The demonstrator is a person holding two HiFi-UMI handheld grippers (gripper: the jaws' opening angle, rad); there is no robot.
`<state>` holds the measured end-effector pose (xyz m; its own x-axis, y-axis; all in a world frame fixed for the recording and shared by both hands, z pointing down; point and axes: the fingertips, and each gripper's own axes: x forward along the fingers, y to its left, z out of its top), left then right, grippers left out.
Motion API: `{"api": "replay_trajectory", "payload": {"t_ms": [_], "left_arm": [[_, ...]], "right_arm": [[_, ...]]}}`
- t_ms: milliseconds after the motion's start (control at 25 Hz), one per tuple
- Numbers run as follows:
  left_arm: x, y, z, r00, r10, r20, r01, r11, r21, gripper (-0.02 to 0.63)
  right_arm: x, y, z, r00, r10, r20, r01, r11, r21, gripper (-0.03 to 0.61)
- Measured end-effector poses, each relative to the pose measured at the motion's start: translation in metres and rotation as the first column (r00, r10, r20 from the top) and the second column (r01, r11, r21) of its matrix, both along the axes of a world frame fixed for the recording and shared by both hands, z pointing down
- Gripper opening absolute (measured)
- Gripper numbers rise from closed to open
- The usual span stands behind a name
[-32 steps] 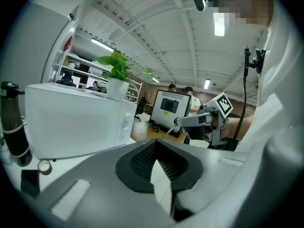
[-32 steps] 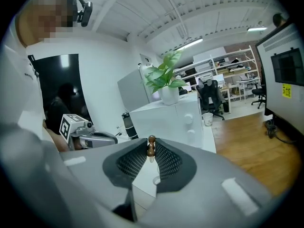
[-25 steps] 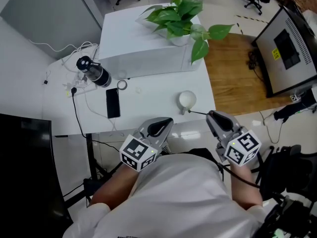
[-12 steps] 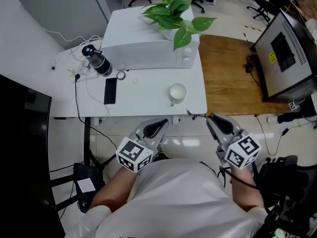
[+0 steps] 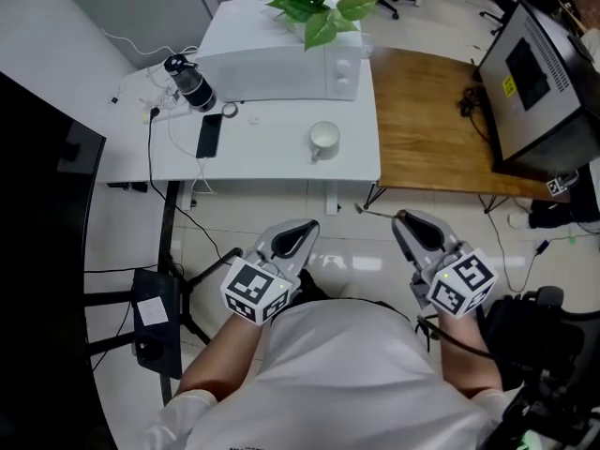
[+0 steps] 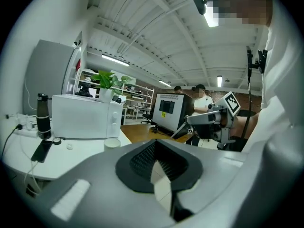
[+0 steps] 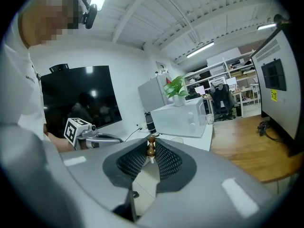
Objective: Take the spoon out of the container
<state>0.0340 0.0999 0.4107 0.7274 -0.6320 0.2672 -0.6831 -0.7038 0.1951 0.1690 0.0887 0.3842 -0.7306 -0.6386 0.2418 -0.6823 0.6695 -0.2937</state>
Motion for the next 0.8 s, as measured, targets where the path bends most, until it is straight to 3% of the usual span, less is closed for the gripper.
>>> {"api": "replay_trajectory", "payload": {"t_ms": [360,800], "left_arm": [[-0.005,0.041,0.004,0.999,-0.03,-0.019,0.029,0.999,-0.018,0.003],[-0.027,0.044,0.003,0.998,0.046,-0.032,-0.048,0.997,-0.063,0.003]], "right_arm": [[-0.005,0.038,-0.005,0.999,-0.037,-0.038,0.038,0.999,0.022,0.057],[-0.036,0.047,-0.003,0.999,0.014,-0.046,-0.015,1.0,-0.021,0.057]]}}
